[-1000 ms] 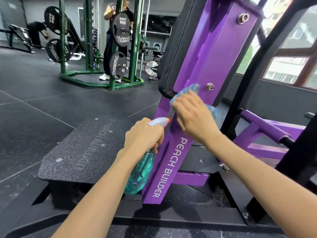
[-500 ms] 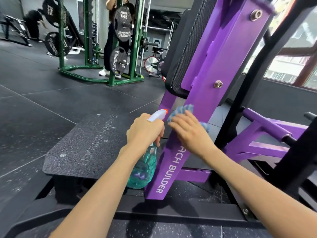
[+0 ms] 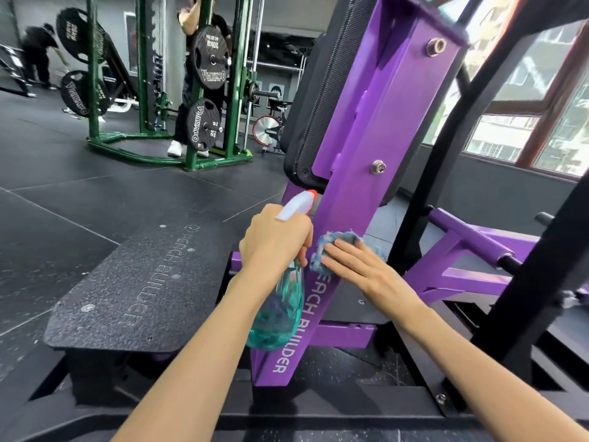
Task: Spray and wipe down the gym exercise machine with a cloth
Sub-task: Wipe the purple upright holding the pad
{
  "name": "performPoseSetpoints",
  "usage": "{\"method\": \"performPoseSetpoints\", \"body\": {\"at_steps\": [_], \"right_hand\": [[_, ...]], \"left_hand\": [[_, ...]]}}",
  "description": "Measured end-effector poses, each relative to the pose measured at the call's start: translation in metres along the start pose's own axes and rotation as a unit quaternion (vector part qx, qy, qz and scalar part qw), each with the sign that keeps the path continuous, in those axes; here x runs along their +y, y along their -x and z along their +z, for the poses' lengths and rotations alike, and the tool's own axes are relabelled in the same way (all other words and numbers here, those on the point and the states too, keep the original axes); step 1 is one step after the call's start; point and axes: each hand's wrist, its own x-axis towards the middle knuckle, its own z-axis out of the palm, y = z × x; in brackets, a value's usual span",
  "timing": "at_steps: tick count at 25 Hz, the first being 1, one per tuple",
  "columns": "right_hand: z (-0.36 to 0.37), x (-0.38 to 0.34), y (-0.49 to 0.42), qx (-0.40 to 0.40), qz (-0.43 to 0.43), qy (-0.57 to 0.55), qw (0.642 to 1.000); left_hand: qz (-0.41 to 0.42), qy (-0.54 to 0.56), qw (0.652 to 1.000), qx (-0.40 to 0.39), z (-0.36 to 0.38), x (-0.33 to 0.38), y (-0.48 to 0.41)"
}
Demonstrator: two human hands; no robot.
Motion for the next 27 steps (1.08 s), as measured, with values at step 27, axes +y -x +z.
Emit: {"method": "performPoseSetpoints", "body": {"at_steps": [27], "right_hand": [[-0.104,0.111,-0.127,0.350,0.134,-0.255,0.891]], "left_hand": [[-0.112,0.015,0.985,0.132,0.006,0.164,-0.049]]}}
